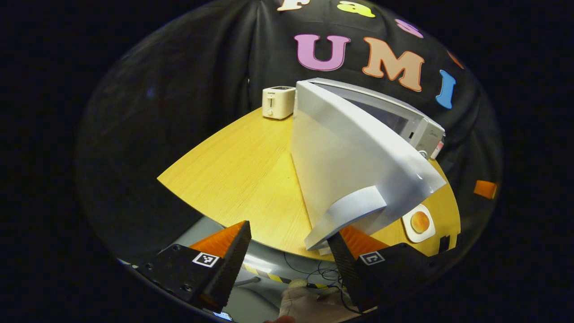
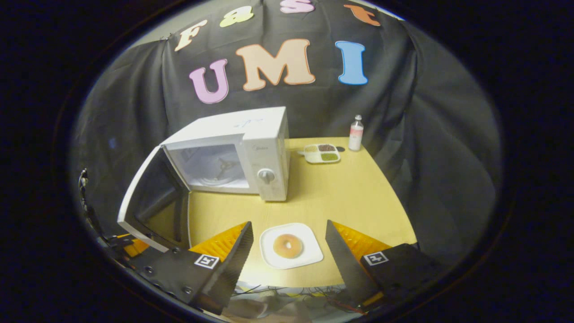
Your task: Open the microwave oven with the left hand, put the food in, and close the microwave oven.
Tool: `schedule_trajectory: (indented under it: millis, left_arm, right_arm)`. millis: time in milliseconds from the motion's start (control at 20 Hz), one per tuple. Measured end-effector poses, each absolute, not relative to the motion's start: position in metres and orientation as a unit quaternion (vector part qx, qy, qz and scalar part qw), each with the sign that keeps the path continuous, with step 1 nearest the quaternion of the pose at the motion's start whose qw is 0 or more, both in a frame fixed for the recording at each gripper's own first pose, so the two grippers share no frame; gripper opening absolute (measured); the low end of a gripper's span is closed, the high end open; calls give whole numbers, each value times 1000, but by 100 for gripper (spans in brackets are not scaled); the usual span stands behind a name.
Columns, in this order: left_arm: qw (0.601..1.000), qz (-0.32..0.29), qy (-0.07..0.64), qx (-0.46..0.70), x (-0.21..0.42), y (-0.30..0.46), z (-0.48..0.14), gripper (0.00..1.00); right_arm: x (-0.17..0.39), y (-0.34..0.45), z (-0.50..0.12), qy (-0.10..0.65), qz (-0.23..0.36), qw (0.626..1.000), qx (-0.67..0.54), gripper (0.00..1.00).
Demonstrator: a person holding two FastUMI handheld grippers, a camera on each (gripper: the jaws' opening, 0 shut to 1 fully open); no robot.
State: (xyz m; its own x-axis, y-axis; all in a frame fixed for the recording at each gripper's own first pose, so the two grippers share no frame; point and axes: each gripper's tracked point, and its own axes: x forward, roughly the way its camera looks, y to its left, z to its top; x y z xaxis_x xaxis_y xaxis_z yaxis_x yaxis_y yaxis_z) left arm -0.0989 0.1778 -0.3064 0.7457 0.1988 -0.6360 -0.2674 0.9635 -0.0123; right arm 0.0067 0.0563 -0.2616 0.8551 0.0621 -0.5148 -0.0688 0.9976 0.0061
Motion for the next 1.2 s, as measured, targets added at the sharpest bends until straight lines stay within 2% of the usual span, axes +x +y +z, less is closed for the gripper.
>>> schedule_trajectory:
  millis: [50,100,150,200,250,300,600,650,750,800,900,950,1000,1050,1200]
  left_arm:
    - [931,129,335,-64,-102,180,-306,98]
    - [931,132,333,-71,-106,187,-305,98]
    - [931,135,331,-73,-111,194,-303,98]
    - [931,136,330,-72,-113,201,-301,98]
    - [931,138,330,-71,-116,207,-299,98]
    - [932,139,328,-70,-119,214,-297,98]
    - [933,164,317,-48,-132,273,-287,98]
    - [932,173,316,-44,-134,285,-287,98]
    - [929,198,311,-28,-136,311,-283,98]
    - [928,210,308,-25,-135,321,-279,98]
    - [925,238,295,-26,-131,340,-267,94]
    - [923,256,287,-25,-131,349,-262,93]
    - [920,277,277,-24,-132,359,-254,94]
    - [916,300,264,-23,-134,367,-244,94]
    - [901,365,232,-21,-142,381,-214,93]
  right_arm:
    - [7,58,-269,274,33,961,-5,93]
    - [7,59,-277,280,33,959,-2,100]
    - [7,63,-284,286,33,958,2,94]
    - [8,66,-291,291,32,956,5,93]
    - [9,69,-296,294,31,955,8,100]
    - [11,71,-302,296,28,955,9,93]
    - [24,77,-348,322,13,947,-14,93]
    - [27,79,-357,330,15,944,-15,100]
    - [33,80,-371,347,17,938,-11,100]
    - [38,80,-380,357,17,934,-5,94]
    - [48,78,-396,379,18,925,0,94]
    - [53,75,-404,391,18,920,-4,100]
    - [57,73,-411,401,20,916,-11,94]
    - [61,71,-416,411,24,911,-17,100]
    - [64,66,-431,445,39,895,-25,100]
